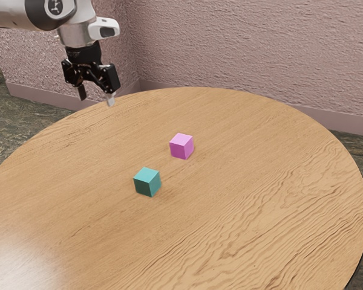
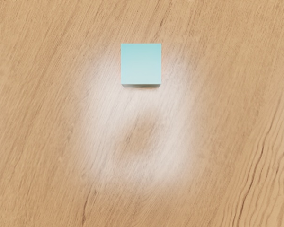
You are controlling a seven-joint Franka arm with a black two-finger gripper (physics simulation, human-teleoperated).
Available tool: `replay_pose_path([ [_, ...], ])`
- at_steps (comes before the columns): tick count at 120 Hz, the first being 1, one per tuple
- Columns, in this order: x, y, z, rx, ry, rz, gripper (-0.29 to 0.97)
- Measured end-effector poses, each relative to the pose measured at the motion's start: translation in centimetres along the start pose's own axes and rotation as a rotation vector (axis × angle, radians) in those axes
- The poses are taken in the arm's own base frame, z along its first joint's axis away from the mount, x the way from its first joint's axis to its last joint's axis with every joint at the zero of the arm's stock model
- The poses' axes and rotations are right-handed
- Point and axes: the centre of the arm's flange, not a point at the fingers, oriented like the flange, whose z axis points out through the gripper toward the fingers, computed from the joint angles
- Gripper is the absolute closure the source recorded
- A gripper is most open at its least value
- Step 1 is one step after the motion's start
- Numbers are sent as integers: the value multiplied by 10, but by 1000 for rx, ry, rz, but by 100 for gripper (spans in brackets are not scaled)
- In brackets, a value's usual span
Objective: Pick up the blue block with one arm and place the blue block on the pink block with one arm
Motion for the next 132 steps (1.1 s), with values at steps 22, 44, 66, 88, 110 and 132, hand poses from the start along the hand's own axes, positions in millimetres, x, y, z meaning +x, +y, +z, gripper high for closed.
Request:
replay_pose_path([
  [22, -35, -36, -50, -11, 18, -45, 0],
  [44, -42, -52, -48, -22, -21, -47, 0],
  [66, -81, -7, -187, 48, 226, 49, 0],
  [88, -76, 165, -157, 78, 155, 431, 0],
  [110, -106, 263, -111, 98, 78, 644, 0],
  [132, -36, 48, 16, 92, -77, 229, 0],
])
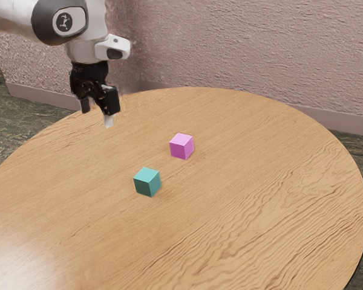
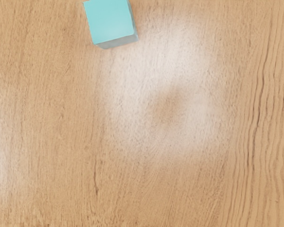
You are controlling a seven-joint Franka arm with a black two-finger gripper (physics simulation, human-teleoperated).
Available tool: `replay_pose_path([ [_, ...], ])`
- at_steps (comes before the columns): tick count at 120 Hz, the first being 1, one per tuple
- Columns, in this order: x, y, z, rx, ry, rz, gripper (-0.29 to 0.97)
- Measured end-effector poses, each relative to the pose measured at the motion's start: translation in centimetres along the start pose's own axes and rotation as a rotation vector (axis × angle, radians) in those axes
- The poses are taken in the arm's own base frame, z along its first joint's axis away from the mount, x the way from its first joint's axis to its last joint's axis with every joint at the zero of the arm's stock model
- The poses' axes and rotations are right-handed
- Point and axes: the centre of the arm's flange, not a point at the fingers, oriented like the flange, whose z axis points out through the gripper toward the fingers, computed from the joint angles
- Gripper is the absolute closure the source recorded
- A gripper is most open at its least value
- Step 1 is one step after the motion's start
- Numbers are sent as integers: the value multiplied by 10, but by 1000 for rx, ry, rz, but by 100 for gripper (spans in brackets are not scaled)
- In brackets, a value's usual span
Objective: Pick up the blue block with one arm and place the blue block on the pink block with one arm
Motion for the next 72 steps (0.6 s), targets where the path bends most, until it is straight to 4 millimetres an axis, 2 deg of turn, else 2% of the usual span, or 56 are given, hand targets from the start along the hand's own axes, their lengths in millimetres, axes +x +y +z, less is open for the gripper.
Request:
replay_pose_path([
  [5, 7, -36, 31, -15, -18, -63, 0],
  [11, 15, -60, 61, -28, -29, -100, 0],
  [20, 23, -85, 90, -39, -18, -139, 0],
  [35, 16, -119, 134, -68, 0, -211, 0],
  [43, 21, -134, 158, -81, -2, -235, 0],
  [46, 27, -132, 167, -85, -5, -228, 0],
  [49, 37, -120, 173, -87, -5, -203, 0],
  [58, 72, -48, 178, -78, 7, -65, 0],
  [62, 80, -26, 179, -75, 11, -26, 0],
  [66, 85, -18, 183, -74, 12, -10, 0],
  [72, 92, -18, 187, -74, 15, -7, 0],
])
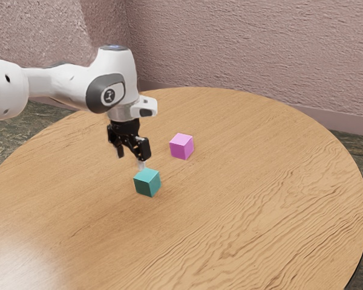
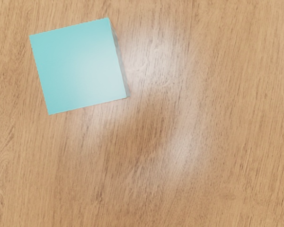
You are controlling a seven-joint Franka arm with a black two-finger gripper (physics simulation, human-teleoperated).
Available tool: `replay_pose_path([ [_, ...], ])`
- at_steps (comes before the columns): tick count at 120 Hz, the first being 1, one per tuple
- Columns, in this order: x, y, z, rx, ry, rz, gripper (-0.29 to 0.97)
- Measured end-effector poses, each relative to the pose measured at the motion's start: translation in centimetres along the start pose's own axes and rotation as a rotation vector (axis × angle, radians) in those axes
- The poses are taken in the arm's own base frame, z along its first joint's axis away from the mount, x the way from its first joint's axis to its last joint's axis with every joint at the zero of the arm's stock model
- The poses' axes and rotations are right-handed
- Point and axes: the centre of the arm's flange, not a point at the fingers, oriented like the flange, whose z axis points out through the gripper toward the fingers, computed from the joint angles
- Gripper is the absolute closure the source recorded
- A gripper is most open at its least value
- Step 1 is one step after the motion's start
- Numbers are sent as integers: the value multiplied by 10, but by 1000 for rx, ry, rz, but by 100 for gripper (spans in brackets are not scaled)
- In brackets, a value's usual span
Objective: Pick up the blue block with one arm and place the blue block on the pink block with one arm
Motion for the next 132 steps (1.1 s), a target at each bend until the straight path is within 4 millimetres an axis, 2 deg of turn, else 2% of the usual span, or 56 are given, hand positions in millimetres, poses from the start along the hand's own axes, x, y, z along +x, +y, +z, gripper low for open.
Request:
replay_pose_path([
  [13, 21, 2, 14, -4, -3, 12, 0],
  [24, 36, 6, 33, -10, -21, 24, 0],
  [63, 43, -22, 93, -23, -98, -16, 0],
  [85, 63, -32, 105, -23, -88, -16, 0],
  [98, 77, -41, 106, -16, -76, -19, 0],
  [132, 93, -47, 130, -24, -107, -13, 0],
])
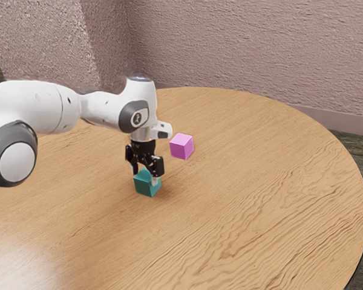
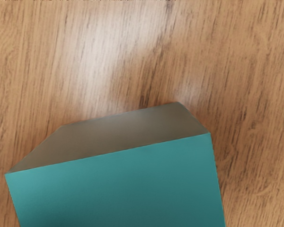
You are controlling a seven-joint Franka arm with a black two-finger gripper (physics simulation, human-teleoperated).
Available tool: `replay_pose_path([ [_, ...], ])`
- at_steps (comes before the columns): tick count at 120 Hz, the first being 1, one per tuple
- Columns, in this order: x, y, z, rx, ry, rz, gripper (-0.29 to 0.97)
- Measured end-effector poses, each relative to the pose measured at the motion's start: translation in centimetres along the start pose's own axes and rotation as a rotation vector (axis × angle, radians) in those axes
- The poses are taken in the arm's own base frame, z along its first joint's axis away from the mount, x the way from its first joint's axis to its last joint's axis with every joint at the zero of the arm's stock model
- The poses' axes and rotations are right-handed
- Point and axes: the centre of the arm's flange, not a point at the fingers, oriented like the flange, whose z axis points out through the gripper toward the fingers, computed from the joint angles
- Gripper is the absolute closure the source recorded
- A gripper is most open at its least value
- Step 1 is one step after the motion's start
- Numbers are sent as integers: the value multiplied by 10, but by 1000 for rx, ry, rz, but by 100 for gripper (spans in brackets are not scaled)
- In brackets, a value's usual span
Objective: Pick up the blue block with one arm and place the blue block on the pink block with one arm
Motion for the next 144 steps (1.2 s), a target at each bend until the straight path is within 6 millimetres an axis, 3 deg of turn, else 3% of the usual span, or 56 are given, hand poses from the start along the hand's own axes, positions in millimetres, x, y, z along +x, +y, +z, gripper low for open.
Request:
replay_pose_path([
  [40, -2, 4, 12, 0, 10, 13, 0],
  [59, -22, 2, 4, 11, 73, 6, 0],
  [79, -43, -1, 10, 21, 155, -7, 0],
  [104, -75, 25, -2, 10, 316, -21, 0],
  [120, -74, 21, -4, 8, 396, -46, 0],
  [144, -58, 4, 10, 11, 448, -82, 0],
])
